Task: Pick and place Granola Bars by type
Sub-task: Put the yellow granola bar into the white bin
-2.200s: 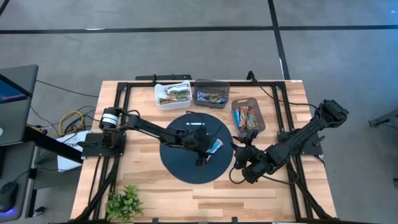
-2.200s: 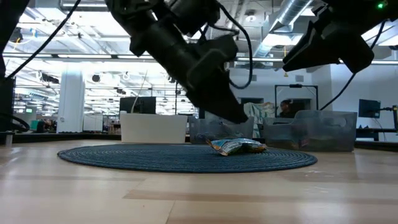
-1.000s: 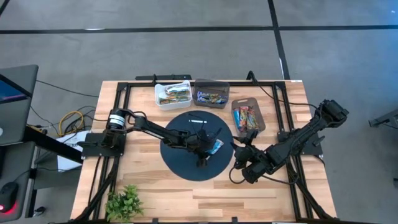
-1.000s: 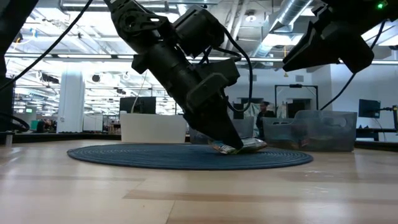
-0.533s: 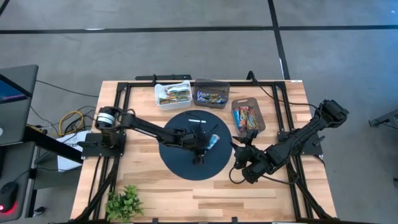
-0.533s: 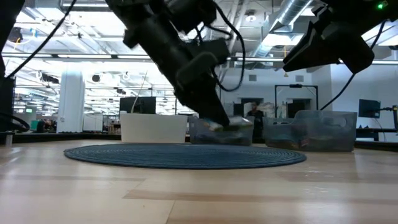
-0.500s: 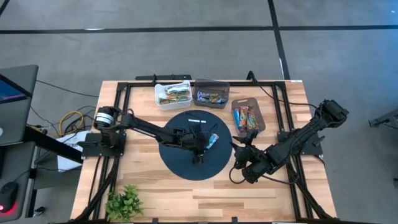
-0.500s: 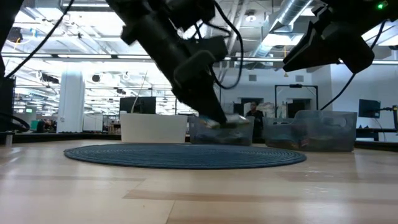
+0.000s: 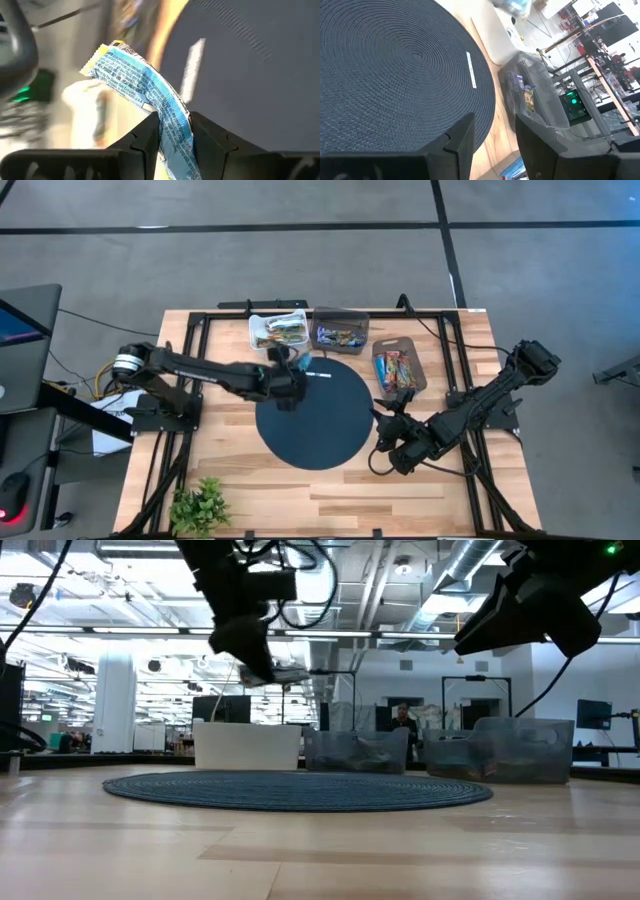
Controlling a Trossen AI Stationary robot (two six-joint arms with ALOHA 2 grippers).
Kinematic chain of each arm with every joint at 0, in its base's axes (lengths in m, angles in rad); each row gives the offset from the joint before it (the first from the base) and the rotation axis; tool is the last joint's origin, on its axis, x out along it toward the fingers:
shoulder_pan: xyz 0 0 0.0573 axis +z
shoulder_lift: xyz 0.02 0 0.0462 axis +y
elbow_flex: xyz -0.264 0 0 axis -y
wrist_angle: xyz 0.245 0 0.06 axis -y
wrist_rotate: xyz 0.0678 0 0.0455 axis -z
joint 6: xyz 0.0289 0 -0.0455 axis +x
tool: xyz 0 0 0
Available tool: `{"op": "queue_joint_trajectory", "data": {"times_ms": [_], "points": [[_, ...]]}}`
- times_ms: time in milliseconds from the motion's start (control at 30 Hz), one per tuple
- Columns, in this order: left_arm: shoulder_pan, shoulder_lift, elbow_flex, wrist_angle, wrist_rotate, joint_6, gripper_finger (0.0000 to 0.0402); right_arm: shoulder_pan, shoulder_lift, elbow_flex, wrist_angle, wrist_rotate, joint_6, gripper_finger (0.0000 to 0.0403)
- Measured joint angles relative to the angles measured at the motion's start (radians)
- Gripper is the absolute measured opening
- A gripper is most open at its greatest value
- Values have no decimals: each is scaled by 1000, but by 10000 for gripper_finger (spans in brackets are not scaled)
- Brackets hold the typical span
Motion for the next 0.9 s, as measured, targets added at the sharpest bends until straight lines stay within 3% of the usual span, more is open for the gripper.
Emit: {"op": "queue_joint_trajectory", "data": {"times_ms": [133,267,467,633,900], "points": [[80,-19,0,-104,-107,117,98,-16,0,0,3,0,0,134],[192,-19,0,-103,-122,271,98,-43,0,0,3,-4,0,134],[371,-19,0,-41,-48,410,98,-81,0,0,3,-65,0,134],[496,-9,0,-7,106,461,98,-98,0,0,3,-78,0,134],[595,-2,0,13,227,464,100,-96,0,0,3,-79,0,134]]}}
